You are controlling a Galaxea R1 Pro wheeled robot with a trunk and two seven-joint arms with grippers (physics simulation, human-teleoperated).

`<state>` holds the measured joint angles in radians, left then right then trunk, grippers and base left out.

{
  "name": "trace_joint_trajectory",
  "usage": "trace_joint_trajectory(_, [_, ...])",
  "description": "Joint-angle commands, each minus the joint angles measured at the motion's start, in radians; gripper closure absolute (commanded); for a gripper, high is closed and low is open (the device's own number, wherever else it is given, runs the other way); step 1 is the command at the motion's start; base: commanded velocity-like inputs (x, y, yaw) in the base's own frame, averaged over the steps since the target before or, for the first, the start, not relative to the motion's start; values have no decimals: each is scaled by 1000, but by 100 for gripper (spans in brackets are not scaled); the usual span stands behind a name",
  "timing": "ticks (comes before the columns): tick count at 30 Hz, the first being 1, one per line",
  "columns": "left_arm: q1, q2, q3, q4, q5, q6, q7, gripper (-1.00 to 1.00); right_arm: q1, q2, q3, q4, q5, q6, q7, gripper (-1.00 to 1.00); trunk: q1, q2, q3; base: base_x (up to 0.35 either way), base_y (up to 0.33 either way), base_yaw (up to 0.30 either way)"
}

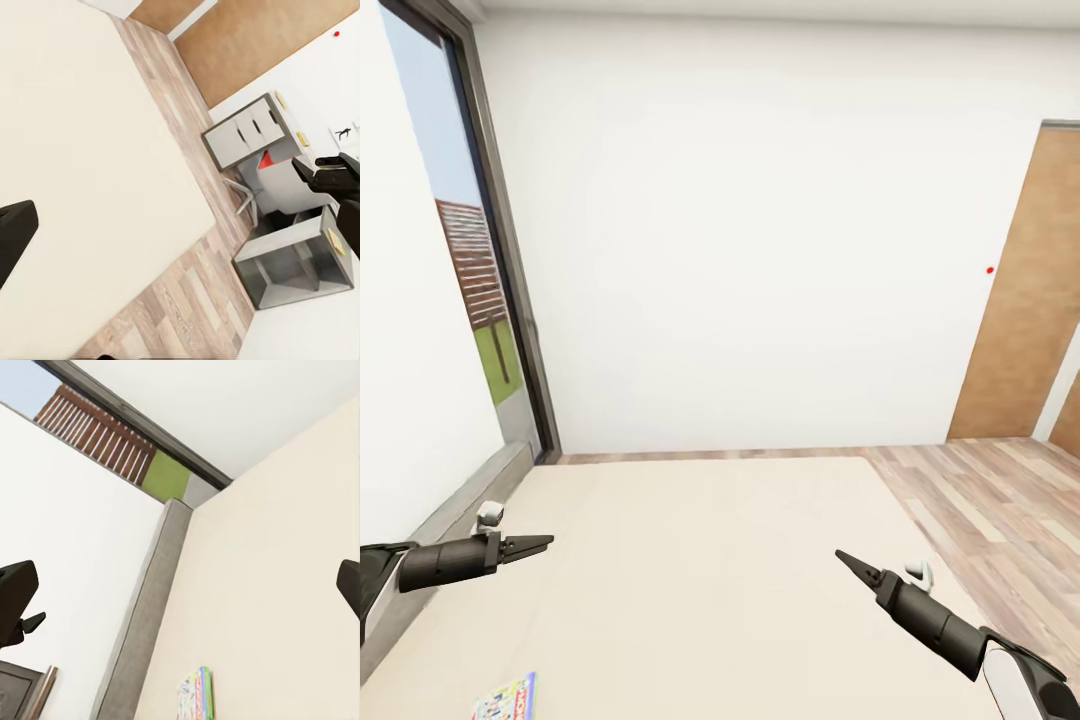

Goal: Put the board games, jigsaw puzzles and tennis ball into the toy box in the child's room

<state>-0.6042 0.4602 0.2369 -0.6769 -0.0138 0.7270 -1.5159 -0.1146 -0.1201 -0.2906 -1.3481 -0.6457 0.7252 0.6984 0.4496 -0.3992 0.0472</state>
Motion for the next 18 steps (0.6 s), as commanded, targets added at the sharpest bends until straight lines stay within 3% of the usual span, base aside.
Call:
trace_joint_trajectory(1, [0, 0, 1, 0, -2, 11, -4, -100, 0, 0, -1, 0, -3, 6, 1, -100, 0, -1, -2, 68, 286, 0])
trace_joint_trajectory(6, [0, 0, 1, 0, -2, 10, -4, -100, 0, 0, -1, 0, -3, 6, 1, -100, 0, -1, -8, 128, 232, 0])
trace_joint_trajectory(18, [0, 0, 1, 1, -2, 10, -4, -100, 0, 0, -2, 0, -3, 6, 3, -100, 0, -1, -14, 118, 76, 0])
